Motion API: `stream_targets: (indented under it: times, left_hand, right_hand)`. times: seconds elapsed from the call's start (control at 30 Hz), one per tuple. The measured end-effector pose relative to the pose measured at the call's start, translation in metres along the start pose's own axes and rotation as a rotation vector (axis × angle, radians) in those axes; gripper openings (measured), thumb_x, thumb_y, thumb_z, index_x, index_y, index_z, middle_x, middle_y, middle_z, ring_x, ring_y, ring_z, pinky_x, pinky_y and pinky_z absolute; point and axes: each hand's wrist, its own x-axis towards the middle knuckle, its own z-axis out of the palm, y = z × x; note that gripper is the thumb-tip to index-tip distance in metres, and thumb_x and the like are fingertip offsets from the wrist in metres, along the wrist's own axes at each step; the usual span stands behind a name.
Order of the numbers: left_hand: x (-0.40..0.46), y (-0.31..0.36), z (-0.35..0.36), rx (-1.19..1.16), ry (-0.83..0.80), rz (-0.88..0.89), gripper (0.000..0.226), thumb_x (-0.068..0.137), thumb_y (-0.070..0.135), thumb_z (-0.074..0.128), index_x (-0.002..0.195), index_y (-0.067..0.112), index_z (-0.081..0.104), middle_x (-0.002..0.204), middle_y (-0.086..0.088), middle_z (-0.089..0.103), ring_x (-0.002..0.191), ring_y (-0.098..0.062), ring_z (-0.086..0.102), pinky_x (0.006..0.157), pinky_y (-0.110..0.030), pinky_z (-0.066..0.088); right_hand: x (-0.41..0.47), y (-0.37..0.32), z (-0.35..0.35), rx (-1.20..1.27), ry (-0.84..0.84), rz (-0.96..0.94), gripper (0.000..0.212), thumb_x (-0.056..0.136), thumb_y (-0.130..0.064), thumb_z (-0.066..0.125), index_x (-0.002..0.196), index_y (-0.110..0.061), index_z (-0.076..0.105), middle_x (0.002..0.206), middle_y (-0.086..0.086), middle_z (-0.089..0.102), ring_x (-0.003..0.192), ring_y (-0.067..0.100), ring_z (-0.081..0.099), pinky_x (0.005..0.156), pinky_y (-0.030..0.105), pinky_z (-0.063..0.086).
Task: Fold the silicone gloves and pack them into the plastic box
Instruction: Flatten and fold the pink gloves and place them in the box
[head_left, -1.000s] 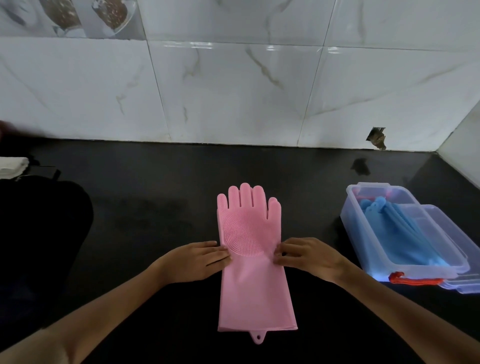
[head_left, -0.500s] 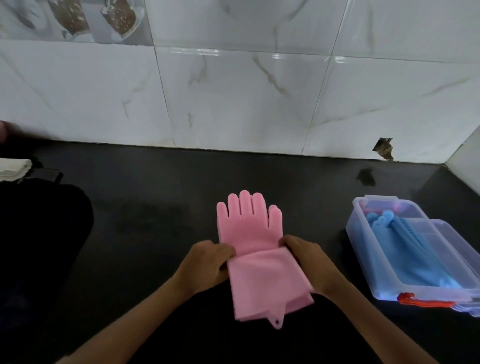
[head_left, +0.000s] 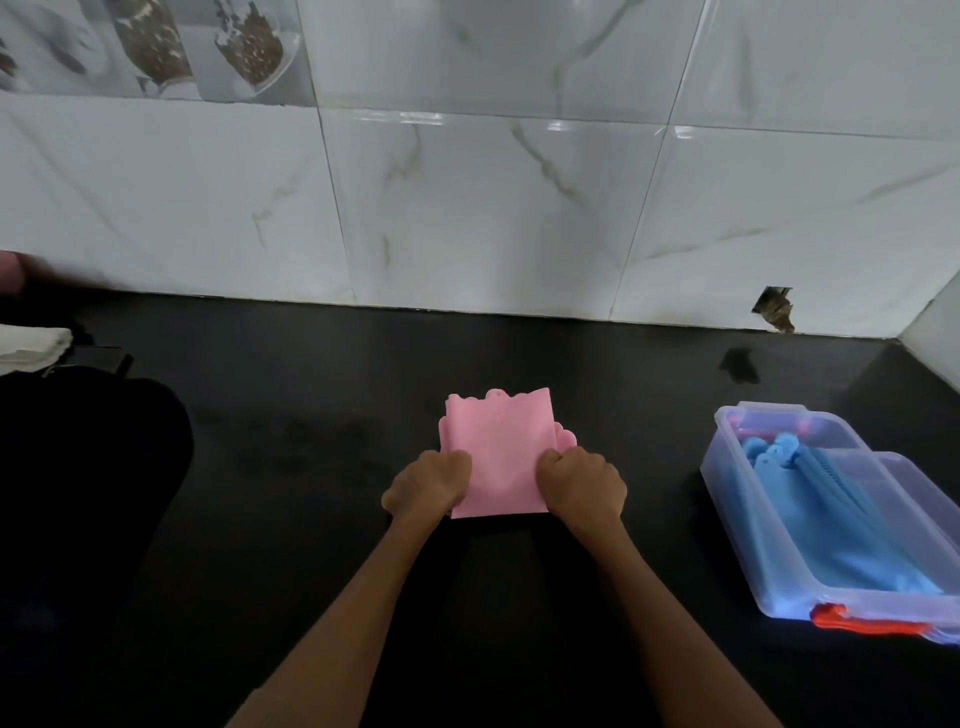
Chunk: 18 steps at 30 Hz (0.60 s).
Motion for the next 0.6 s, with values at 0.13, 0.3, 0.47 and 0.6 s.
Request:
stream_targets:
  times: [0.13,0.3,0.47,0.6]
  left_hand:
    - [-0.016,-0.013,0.017,0.011,0.231,0.169,0.056,0.084,0.069,0.03,0.072,0.017,0.047,0.069,0.0,0.05,0.063,-0.014,0.05,0.064,-0.028,0.037]
    - [-0.029,-0.006,0.026,0.151,0.461,0.121,0.058,0.082,0.069,0.042,0.1,0.014,0.044,0.091,-0.006,0.061,0.08,-0.023,0.063,0.068,-0.031,0.04]
    - [-0.019,-0.004,0.029,0.187,0.43,0.101,0.065,0.083,0.066,0.043,0.112,0.008,0.048,0.113,-0.011,0.052,0.095,-0.023,0.056,0.077,-0.033,0.045]
    - [-0.017,0.001,0.03,0.138,0.388,0.144,0.056,0.09,0.053,0.04,0.117,0.005,0.045,0.117,-0.013,0.052,0.101,-0.024,0.054,0.082,-0.033,0.047]
  right_hand:
    - [0.0,-0.001,0.005,-0.014,0.063,-0.004,0.047,0.094,-0.036,0.027,0.063,-0.012,0.051,0.061,0.003,0.053,0.056,0.015,0.054,0.055,0.025,0.044]
    - [-0.005,0.0,0.012,-0.02,0.152,0.02,0.046,0.094,-0.037,0.031,0.055,-0.016,0.044,0.054,0.001,0.047,0.047,0.012,0.045,0.051,0.023,0.04]
    - [-0.015,-0.003,0.018,-0.105,0.268,-0.015,0.027,0.096,-0.033,0.035,0.093,-0.012,0.051,0.094,0.006,0.055,0.077,0.014,0.055,0.065,0.025,0.047]
    - [-0.01,-0.006,0.016,0.052,0.169,0.054,0.035,0.099,-0.039,0.033,0.111,-0.008,0.045,0.102,0.009,0.057,0.083,0.018,0.063,0.063,0.025,0.047]
